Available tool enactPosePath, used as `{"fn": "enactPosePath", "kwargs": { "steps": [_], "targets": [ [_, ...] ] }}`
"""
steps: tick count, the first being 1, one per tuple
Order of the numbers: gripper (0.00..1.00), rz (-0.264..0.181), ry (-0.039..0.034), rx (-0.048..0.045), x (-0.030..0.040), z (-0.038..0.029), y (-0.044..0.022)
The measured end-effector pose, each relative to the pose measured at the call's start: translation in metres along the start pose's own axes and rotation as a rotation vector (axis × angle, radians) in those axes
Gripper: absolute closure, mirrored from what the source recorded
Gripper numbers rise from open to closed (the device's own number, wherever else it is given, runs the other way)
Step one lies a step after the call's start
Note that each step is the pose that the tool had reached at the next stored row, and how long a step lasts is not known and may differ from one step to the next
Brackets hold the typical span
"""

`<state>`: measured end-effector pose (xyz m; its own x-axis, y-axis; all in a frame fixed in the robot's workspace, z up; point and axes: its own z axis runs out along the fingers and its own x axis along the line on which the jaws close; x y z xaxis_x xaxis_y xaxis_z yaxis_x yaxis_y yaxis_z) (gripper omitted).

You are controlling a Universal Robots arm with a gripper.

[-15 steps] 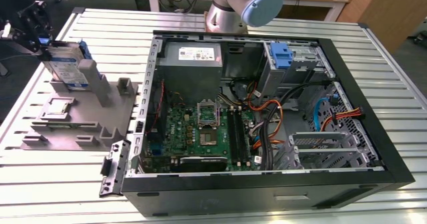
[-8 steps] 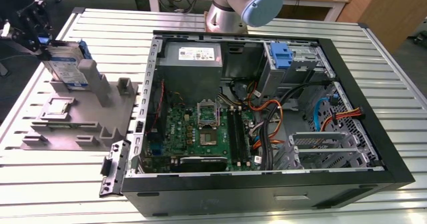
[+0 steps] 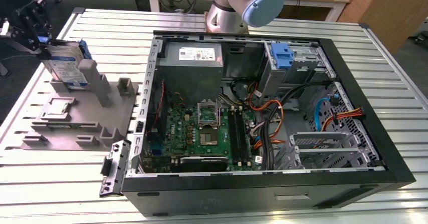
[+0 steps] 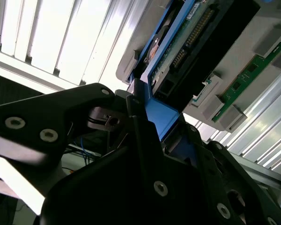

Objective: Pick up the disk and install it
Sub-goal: 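Pick up the disk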

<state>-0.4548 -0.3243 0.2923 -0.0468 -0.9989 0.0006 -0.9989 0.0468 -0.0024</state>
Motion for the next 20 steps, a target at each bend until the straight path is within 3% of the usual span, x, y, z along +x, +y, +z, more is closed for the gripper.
{"fn": "enactPosePath", "kwargs": {
  "steps": [8, 20],
  "targets": [
    [0.63, 0.0, 0.0, 0.0, 0.0, -0.0016, 0.0],
    [0.63, 0.0, -0.0001, 0.0001, 0.0, -0.0094, 0.0]
  ]
}}
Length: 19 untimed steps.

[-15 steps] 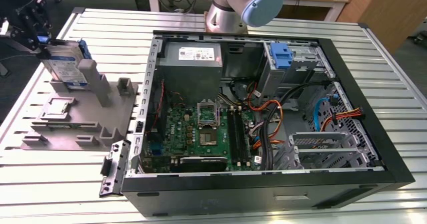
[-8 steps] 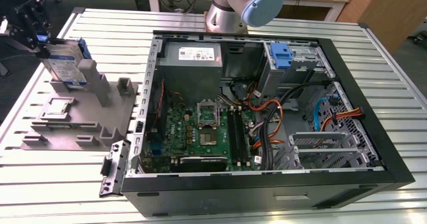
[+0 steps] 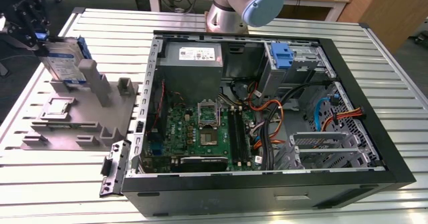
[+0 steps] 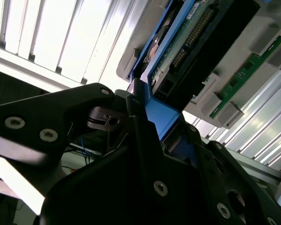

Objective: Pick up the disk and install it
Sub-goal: 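Pick up the disk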

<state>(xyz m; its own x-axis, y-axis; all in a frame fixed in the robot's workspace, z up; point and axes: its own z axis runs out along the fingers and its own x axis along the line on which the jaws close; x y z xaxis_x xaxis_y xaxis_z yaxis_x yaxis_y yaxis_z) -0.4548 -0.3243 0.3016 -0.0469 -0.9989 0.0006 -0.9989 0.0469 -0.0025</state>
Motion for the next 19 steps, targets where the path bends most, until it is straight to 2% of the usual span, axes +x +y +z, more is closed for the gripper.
{"fn": "enactPosePath", "kwargs": {
  "steps": [19],
  "targets": [
    [0.63, 0.0, 0.0, -0.0001, 0.0, -0.0204, -0.0001]
  ]
}}
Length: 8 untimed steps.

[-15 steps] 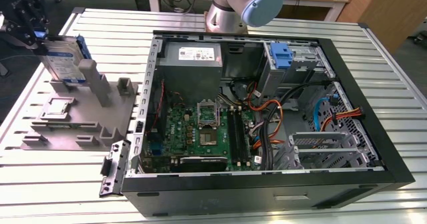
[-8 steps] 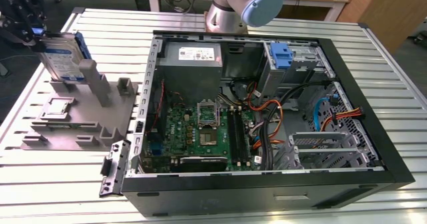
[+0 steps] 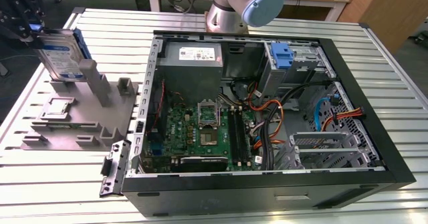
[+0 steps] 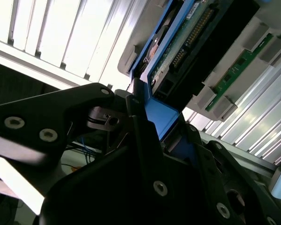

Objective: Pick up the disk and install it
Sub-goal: 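Pick up the disk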

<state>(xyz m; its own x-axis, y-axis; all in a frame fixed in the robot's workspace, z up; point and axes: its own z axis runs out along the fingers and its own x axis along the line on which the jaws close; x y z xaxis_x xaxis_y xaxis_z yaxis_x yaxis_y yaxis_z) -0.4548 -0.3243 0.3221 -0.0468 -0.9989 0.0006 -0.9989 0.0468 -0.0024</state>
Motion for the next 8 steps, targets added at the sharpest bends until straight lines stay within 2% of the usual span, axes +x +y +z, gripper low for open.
{"fn": "enactPosePath", "kwargs": {
  "steps": [3, 8],
  "targets": [
    [0.63, 0.0, 0.0, 0.0001, 0.0, -0.0025, 0.0],
    [0.63, 0.0, 0.0, 0.0001, 0.0, -0.0028, 0.0]
  ]
}}
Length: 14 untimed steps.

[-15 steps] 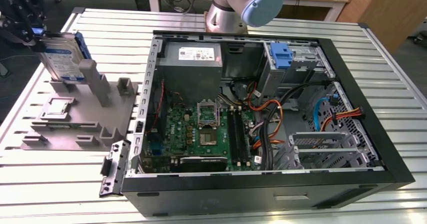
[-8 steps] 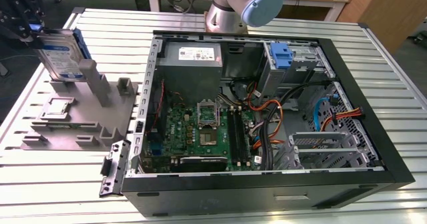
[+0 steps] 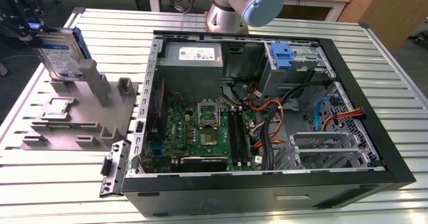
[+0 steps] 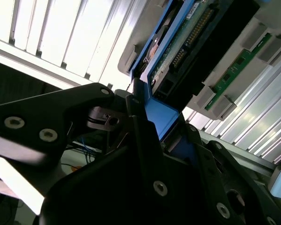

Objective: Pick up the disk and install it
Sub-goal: 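Pick up the disk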

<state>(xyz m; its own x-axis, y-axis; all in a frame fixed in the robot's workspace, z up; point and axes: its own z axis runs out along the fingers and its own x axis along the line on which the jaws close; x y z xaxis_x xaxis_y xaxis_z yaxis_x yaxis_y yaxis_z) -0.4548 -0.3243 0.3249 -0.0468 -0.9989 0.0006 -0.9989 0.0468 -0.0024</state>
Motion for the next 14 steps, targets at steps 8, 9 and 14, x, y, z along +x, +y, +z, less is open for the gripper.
{"fn": "enactPosePath", "kwargs": {
  "steps": [8, 9, 14],
  "targets": [
    [0.63, 0.0, -0.0001, -0.0001, 0.0, -0.0006, 0.0],
    [0.63, 0.0, -0.0001, -0.0001, 0.0, -0.0011, 0.0],
    [0.63, 0.0, -0.0003, 0.0001, 0.0, -0.0021, 0.0]
  ]
}}
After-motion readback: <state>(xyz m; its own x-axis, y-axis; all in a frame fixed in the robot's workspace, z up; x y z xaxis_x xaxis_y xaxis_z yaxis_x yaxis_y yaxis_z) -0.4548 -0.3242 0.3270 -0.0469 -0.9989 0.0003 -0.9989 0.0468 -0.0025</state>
